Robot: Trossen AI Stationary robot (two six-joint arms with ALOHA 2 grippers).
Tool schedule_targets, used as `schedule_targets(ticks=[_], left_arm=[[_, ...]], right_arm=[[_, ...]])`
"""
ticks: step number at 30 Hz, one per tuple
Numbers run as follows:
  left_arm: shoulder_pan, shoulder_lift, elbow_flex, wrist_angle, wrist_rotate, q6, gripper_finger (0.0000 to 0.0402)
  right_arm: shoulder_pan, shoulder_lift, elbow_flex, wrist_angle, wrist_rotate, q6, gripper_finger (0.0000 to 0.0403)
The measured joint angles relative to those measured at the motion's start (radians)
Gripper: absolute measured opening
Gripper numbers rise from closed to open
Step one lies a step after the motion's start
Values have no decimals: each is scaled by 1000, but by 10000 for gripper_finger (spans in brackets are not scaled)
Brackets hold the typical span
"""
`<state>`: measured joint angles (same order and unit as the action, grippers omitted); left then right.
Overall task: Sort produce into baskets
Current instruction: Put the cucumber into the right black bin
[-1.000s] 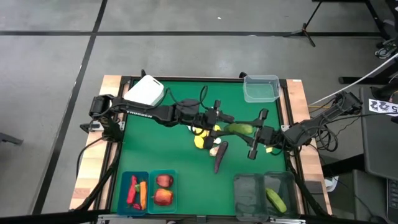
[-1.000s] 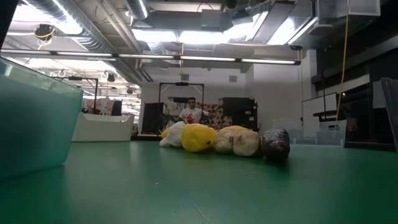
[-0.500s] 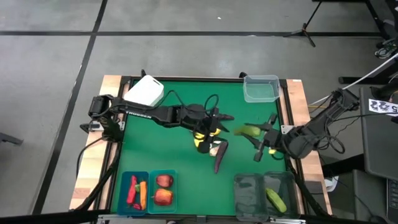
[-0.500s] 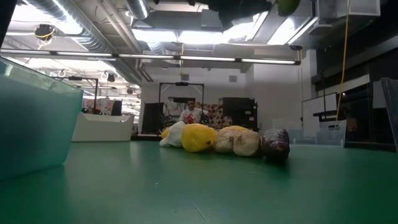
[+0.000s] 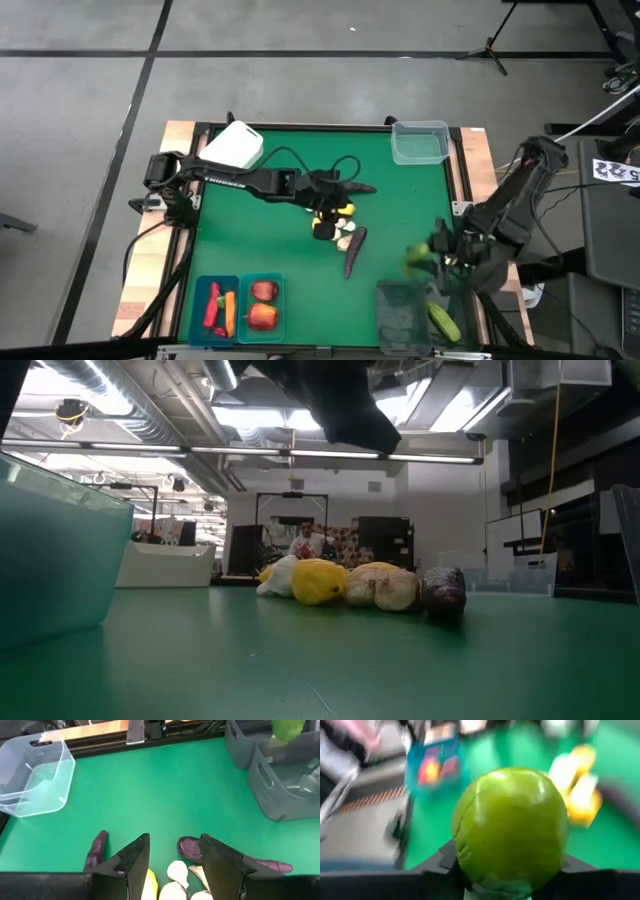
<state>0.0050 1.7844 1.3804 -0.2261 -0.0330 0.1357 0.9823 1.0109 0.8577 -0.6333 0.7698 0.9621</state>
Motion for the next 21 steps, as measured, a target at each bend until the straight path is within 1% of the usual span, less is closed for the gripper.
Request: schedule_targets(ticks=[2,4,7,11,14,17,21], left_arm=[[5,0,0,3,-3,3,168],[11,0,0,3,-5,-2,168],[17,0,0,3,-6,-22,168],[17,0,0,4,-6,-29,168],[17,0,0,5,-6,-30,168],[17,1,0,5,-6,-30,169],[17,1,1,5,-22,-11,169]], right_arm=[[44,13,0,-56,-104,139,146],[84,25,0,-71,-208,251,146],[143,47,0,-70,-310,386,148],[216,67,0,-81,-370,563,158],[269,102,0,-87,-375,691,153],[317,153,0,-86,-397,783,153],[350,213,0,-103,-421,882,182]])
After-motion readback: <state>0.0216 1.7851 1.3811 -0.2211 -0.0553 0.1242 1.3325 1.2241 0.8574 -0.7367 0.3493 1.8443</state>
